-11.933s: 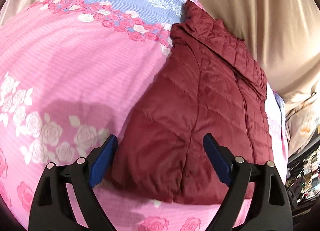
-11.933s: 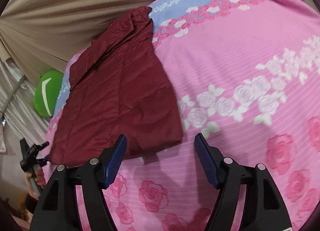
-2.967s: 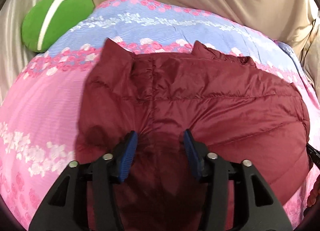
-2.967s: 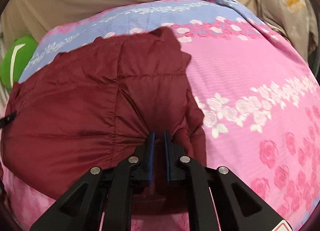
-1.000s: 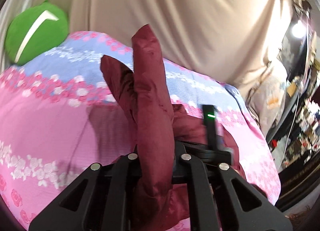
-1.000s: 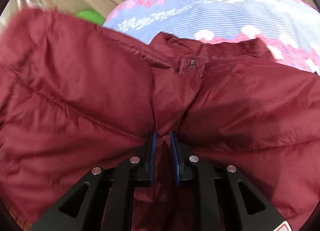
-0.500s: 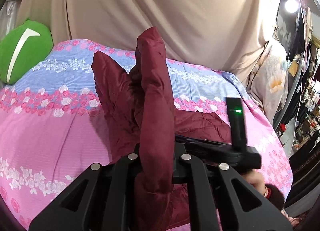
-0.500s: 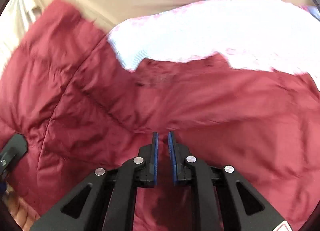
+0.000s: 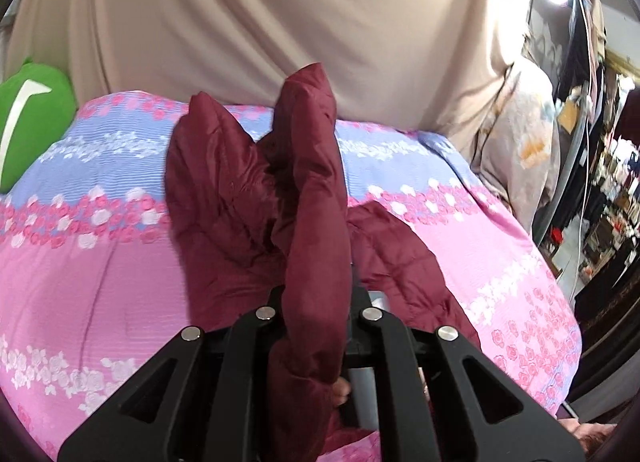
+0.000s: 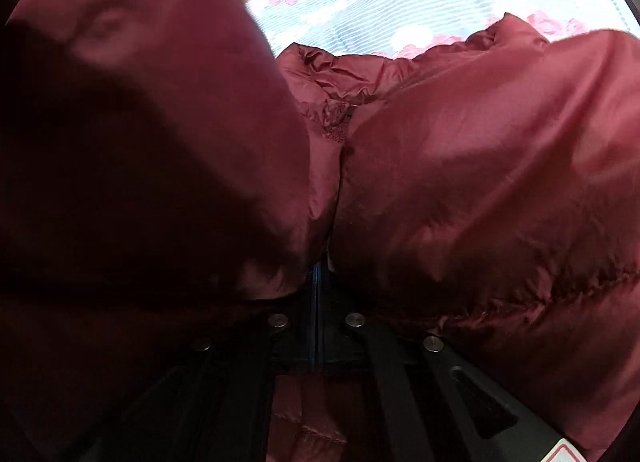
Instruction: Fold large clothes
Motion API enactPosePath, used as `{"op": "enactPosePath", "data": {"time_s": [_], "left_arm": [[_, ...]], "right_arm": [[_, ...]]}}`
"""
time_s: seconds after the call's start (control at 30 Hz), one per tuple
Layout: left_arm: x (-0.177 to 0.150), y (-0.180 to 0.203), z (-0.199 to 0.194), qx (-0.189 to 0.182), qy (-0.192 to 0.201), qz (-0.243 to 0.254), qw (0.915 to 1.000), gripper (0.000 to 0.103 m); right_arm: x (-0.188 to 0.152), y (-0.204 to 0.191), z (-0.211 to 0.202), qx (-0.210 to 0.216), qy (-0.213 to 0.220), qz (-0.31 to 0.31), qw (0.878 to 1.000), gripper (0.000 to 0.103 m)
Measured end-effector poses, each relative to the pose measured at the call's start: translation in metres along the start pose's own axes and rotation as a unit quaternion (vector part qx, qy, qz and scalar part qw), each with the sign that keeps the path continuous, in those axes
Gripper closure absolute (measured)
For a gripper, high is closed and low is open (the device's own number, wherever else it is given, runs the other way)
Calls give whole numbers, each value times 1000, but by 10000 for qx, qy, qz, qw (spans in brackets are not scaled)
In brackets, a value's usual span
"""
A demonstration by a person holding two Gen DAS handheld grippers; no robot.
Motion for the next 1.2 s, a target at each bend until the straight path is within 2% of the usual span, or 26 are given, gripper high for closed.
{"op": "enactPosePath", "data": {"time_s": [0.1, 0.2, 0.27, 0.37, 0.43, 0.47, 0.5, 0.57, 0.77, 0.83, 0.9, 0.97, 1.0, 1.03, 1.07, 1.2], "left_arm": [[1, 9, 18, -6, -61, 123, 9999, 93], [4, 15, 21, -92, -59, 181, 9998, 93], [4, 16, 23, -24, -74, 212, 9997, 93], [-1, 15, 32, -112, -227, 130, 9996, 93], [-3, 21, 39, -158, -293, 173, 9993, 93], [-4, 25, 43, -184, -315, 220, 9991, 93], [-4, 31, 47, -214, -341, 264, 9988, 93], [-6, 41, 59, -287, -439, 329, 9981, 93], [-18, 80, 104, -513, -878, 635, 9928, 93], [-25, 92, 123, -419, -992, 863, 9904, 93], [-27, 99, 134, -309, -947, 1001, 9900, 92], [-31, 106, 142, -683, -1142, 710, 9886, 93], [-33, 107, 144, -710, -1199, 695, 9878, 93], [-36, 107, 147, -686, -1233, 732, 9873, 93], [-41, 108, 151, -607, -1286, 815, 9865, 93], [-60, 112, 173, -589, -1543, 854, 9826, 93]], "right_arm": [[0, 3, -4, 297, -157, 109, 9994, 103], [-2, 30, -44, -133, -11, 292, 9995, 103], [-5, 60, -91, -510, 381, 280, 9976, 91], [-25, 104, -145, -622, 678, 514, 9944, 90], [-41, 139, -168, -869, 880, 784, 9892, 90], [-45, 148, -172, -906, 927, 879, 9877, 95], [-50, 158, -171, -801, 909, 1018, 9874, 96], [-55, 164, -157, -709, 766, 1130, 9881, 102], [-52, 131, -122, -517, 583, 678, 9947, 103], [-52, 135, -125, -384, 580, 744, 9948, 103], [-58, 154, -143, -308, 572, 1044, 9924, 103], [-64, 175, -167, -326, 684, 1301, 9886, 103], [-68, 183, -183, -174, 787, 1457, 9860, 102], [-71, 190, -196, -140, 907, 1558, 9835, 98], [-77, 202, -219, -232, 1152, 1657, 9791, 91], [-97, 231, -261, -635, 1497, 1837, 9694, 91]]}}
Point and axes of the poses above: each gripper's, at about its wrist camera, not at the fingertips, and z roughly the way its jaws point, y to its right, x to its top, the point moved 10 cm from there along z, roughly the way its jaws point, and after that the axes turned 14 degrees about -x, right-handed, at the moved point
